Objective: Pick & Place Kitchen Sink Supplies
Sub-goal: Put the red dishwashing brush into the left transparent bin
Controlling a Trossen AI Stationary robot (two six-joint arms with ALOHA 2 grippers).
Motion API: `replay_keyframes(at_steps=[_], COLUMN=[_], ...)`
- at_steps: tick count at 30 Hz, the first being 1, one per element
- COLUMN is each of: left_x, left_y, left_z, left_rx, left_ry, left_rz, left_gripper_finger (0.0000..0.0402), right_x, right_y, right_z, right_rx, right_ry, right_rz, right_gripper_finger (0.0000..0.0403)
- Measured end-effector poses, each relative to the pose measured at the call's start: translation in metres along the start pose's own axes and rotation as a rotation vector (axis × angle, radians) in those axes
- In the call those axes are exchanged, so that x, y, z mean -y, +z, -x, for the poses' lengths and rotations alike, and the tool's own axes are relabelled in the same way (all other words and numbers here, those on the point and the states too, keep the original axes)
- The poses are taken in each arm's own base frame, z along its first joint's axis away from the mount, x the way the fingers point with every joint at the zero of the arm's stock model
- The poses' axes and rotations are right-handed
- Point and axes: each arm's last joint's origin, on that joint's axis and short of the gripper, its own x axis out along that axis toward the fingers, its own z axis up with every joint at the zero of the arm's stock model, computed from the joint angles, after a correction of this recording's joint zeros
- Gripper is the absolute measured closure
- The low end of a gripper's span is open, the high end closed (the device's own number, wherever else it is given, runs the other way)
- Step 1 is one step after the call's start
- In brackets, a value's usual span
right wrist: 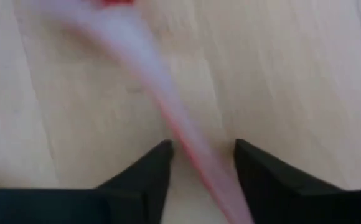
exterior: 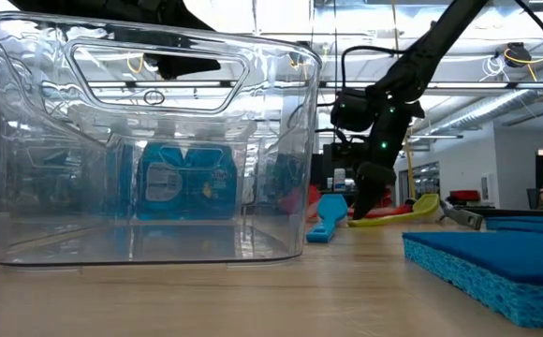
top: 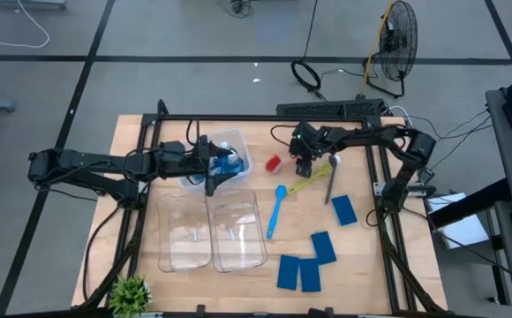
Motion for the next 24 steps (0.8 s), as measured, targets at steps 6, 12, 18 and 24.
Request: replay_keyframes(at_steps=[6, 12, 18, 24], left_x=[0.0, 0.0, 0.0, 0.001], left_y=[0.001, 0.003, 0.004, 0.003], left_z=[0.0, 0.0, 0.0, -0.004], left_rx=[0.015, 0.028, 0.037, 0.051], left_ry=[0.0, -0.002, -0.003, -0.007], left_rz=[0.006, 0.061, 0.086, 0.144], left_gripper_finger=[0.0041, 0.0041, 0.0044, 0.0033], right_x=[-0.003, -0.012, -0.033, -0.079], right_y=[0.001, 0.006, 0.025, 0.025], right_z=[0.001, 0.018, 0.08, 0.135], right_rx=[0.001, 0.05, 0.31, 0.726], right_ry=[-0.002, -0.008, -0.067, 0.111], right_rz=[0.02, 0.036, 0.076, 0.163], right_gripper_finger=[0.0377, 0.0376, 0.0376, 0.0376])
